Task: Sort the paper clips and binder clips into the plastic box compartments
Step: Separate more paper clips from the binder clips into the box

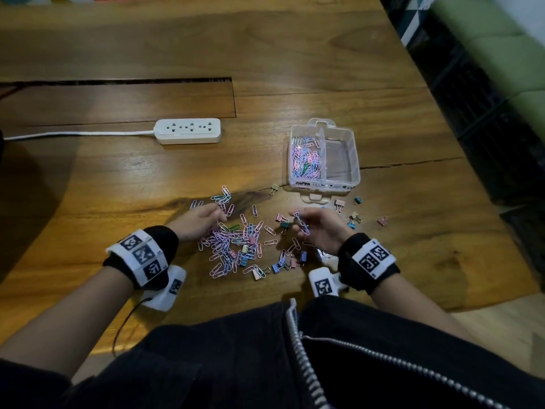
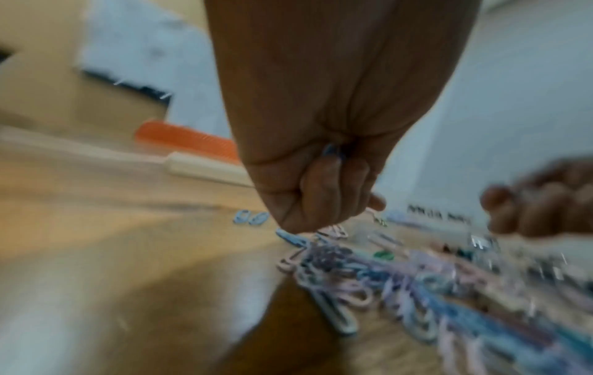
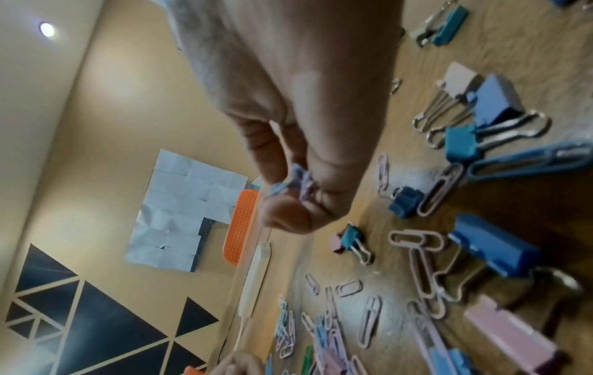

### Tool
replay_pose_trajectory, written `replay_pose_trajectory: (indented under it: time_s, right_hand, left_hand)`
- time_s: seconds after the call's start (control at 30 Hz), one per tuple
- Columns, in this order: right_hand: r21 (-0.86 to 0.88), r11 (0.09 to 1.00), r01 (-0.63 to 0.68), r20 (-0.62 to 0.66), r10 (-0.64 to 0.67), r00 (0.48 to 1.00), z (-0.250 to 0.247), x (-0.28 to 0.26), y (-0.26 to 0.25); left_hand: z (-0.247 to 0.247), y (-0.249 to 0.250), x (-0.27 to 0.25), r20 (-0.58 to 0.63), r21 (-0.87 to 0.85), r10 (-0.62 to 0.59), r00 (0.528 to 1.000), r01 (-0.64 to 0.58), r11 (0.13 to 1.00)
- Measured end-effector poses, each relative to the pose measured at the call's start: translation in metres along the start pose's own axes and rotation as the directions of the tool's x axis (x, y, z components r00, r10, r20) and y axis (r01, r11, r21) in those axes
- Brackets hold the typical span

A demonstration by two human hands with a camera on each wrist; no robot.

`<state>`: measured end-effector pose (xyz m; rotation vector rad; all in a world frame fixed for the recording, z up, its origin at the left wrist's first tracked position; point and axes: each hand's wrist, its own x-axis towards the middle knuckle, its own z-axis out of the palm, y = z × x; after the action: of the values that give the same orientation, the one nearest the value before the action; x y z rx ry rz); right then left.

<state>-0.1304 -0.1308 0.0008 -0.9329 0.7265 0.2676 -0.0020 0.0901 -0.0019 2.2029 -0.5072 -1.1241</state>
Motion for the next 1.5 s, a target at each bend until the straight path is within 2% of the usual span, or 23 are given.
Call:
replay_pose_trajectory:
  time_s: [0.07, 0.13, 0.23, 0.33, 0.4, 0.47, 0.57, 0.63, 0.77, 0.87, 0.97, 1.03, 1.13, 1.2, 1.3, 1.5]
  right_hand:
    - [0.056, 0.998, -0.026, 0.029, 0.025, 0.999, 0.002, -0.002, -0.001]
    - [0.016, 1.000, -0.022, 0.043, 0.022, 0.999, 0.005, -0.002, -0.001]
    - [-0.137, 0.990, 0.015, 0.040, -0.010, 0.999, 0.013, 0.000, 0.000]
    - [-0.424, 0.904, 0.056, -0.005, -0.064, 0.998, 0.022, 0.003, 0.005]
    - [-0.674, 0.735, 0.081, -0.034, -0.140, 0.990, 0.027, 0.007, 0.011]
    - [-0.866, 0.491, 0.099, -0.003, -0.203, 0.979, 0.031, 0.012, 0.018]
    - [-0.987, 0.143, 0.080, 0.040, -0.263, 0.964, 0.033, 0.020, 0.027]
    - [-0.995, 0.015, 0.096, 0.086, -0.310, 0.947, 0.034, 0.022, 0.029]
    - [-0.977, -0.167, 0.129, 0.181, -0.342, 0.922, 0.035, 0.020, 0.029]
    - [-0.950, -0.275, 0.148, 0.237, -0.326, 0.915, 0.030, 0.019, 0.033]
    - [-0.926, -0.351, 0.140, 0.247, -0.281, 0.927, 0.023, 0.016, 0.035]
    - [-0.902, -0.412, 0.131, 0.246, -0.242, 0.938, 0.020, 0.015, 0.035]
    - [-0.881, -0.461, 0.107, 0.236, -0.233, 0.943, 0.015, 0.016, 0.034]
    - [-0.877, -0.471, 0.094, 0.238, -0.257, 0.937, 0.013, 0.017, 0.036]
    - [-0.893, -0.433, 0.125, 0.271, -0.294, 0.917, 0.011, 0.016, 0.036]
    - [-0.959, -0.242, 0.145, 0.231, -0.380, 0.896, -0.006, 0.009, 0.032]
  left_hand:
    - [0.005, -0.001, -0.001, 0.001, 0.312, 0.074, 0.997, -0.071, 0.947]
    - [0.007, -0.001, -0.002, 0.011, 0.514, 0.057, 0.998, -0.055, 0.856]
    - [0.011, -0.005, 0.001, 0.034, 0.651, 0.018, 0.999, -0.036, 0.758]
    - [0.018, -0.006, 0.001, 0.025, 0.668, 0.043, 0.999, -0.049, 0.742]
    - [0.022, -0.002, 0.002, 0.018, 0.700, 0.062, 0.998, -0.057, 0.712]
    - [0.026, 0.002, 0.003, 0.014, 0.734, 0.075, 0.997, -0.061, 0.676]
    - [0.030, 0.005, 0.006, 0.032, 0.734, 0.067, 0.997, -0.069, 0.676]
    - [0.030, 0.007, 0.006, 0.045, 0.707, 0.063, 0.997, -0.077, 0.703]
    - [0.024, 0.016, 0.007, 0.089, 0.642, 0.061, 0.994, -0.104, 0.760]
    - [0.015, 0.023, 0.008, 0.130, 0.503, 0.058, 0.990, -0.116, 0.856]
    - [0.008, 0.039, 0.008, 0.140, 0.267, 0.062, 0.988, -0.098, 0.959]
    - [0.007, 0.055, 0.011, 0.150, 0.093, 0.048, 0.987, -0.063, 0.994]
    - [0.008, 0.084, 0.025, 0.158, -0.136, 0.050, 0.986, -0.029, 0.990]
    - [0.009, 0.104, 0.039, 0.153, -0.327, 0.031, 0.988, 0.021, 0.945]
    - [0.012, 0.139, 0.059, 0.123, -0.457, -0.008, 0.992, 0.063, 0.887]
    - [0.021, 0.179, 0.090, 0.100, -0.535, -0.073, 0.992, 0.115, 0.837]
